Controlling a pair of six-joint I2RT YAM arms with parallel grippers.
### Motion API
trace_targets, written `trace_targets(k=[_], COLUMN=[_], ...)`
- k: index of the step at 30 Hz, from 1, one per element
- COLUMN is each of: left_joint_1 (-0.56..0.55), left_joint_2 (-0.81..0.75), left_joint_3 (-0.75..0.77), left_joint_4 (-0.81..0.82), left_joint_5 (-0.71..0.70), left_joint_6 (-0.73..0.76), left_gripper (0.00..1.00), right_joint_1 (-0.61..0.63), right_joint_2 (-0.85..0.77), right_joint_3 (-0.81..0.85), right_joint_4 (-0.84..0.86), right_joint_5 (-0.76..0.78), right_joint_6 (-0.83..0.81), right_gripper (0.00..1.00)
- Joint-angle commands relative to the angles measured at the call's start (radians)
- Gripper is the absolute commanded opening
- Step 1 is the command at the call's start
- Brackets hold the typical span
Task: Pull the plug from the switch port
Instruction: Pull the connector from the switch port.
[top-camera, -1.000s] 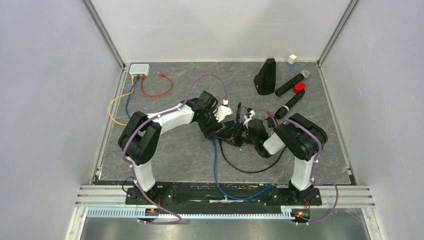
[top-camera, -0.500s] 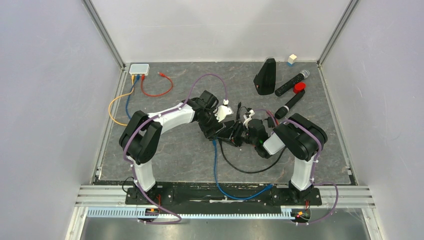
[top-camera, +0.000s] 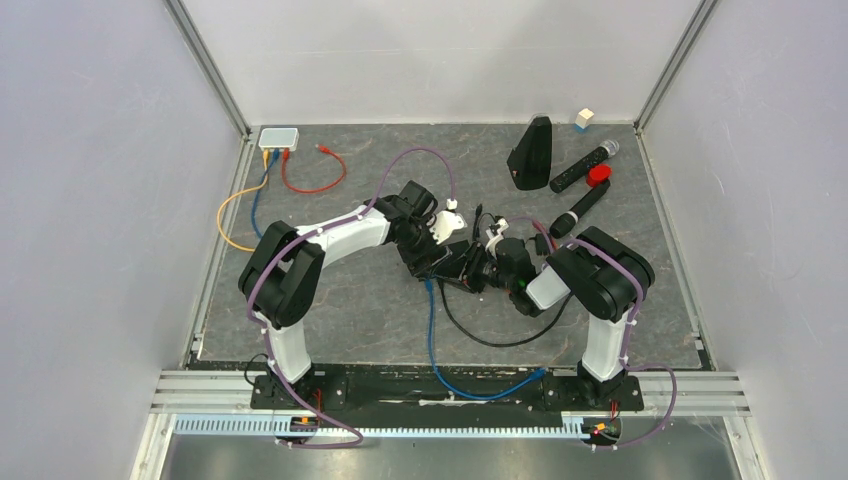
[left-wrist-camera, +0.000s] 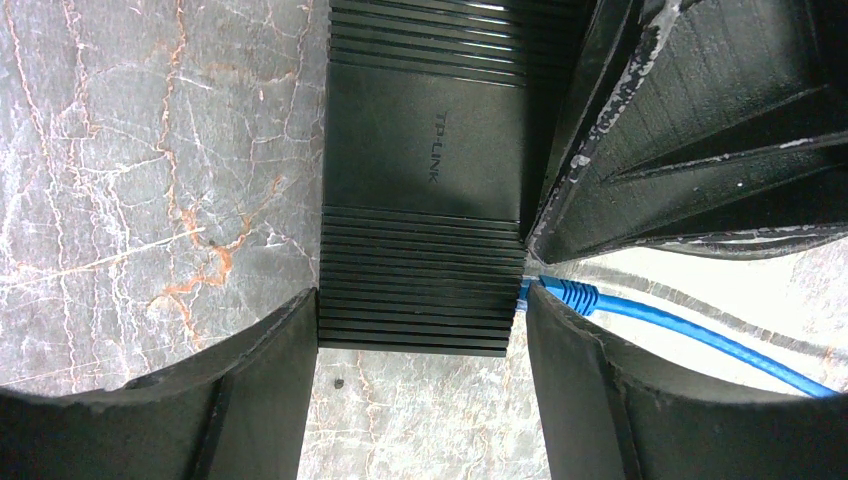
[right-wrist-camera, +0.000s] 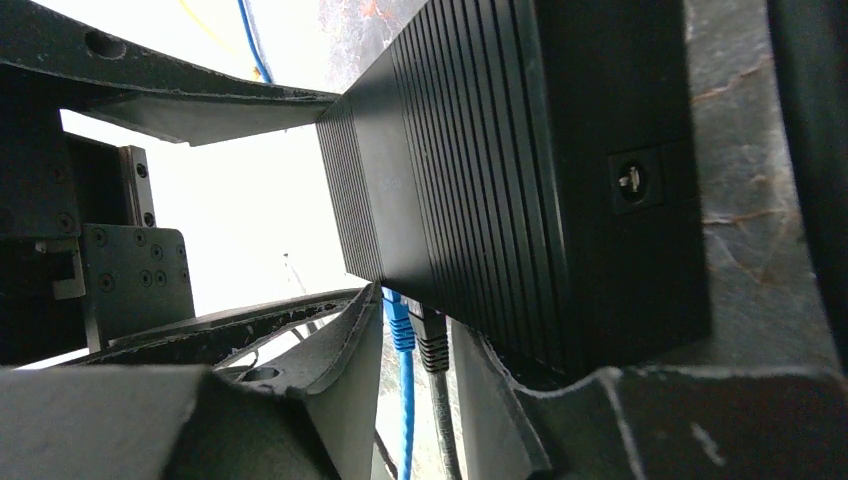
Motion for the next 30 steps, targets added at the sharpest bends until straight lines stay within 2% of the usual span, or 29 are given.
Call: trace_targets(k=[1, 8, 12, 13, 16, 18, 30], left_joint_1=[-0.021, -0.021, -0.021, -0.021, -0.022, -0.022, -0.026], left_joint_2=[0.055, 0.058, 0.056, 0.056, 0.061, 0.063, 0.064], left_joint_3=[-0.008, -0.007, -0.007, -0.007, -0.006, -0.006, -0.006], left_joint_4=[-0.056, -0.061, -0.064, -0.064, -0.064, -0.066, -0.069], left_joint_5=[0.026, 0.026, 0.027, 0.026, 0.027, 0.026, 0.028], left_joint_6=[0.043, 0.042, 0.043, 0.043, 0.041, 0.042, 0.041], left_gripper=[0.62, 0.62, 0.62, 0.62, 0.62, 0.62, 0.62], right_joint_1=[0.006, 0.004, 0.004, 0.004, 0.004, 0.003, 0.001], right_joint_2=[0.012, 0.03, 0.032, 0.032, 0.028, 0.023, 0.037], right_joint_3=[-0.002, 0.024, 0.038, 0.04, 0.039, 0.027, 0.03], right_joint_4=[-0.033, -0.041, -0.048, -0.05, -0.045, -0.032, -0.029], right_joint_5=[0.018, 0.007, 0.003, 0.002, -0.009, -0.014, -0.035], right_joint_6=[-0.045, -0.042, -0.041, -0.045, -0.063, -0.076, -0.089], right_gripper=[0.33, 0.23, 0.21, 0.22, 0.41, 0.43, 0.29])
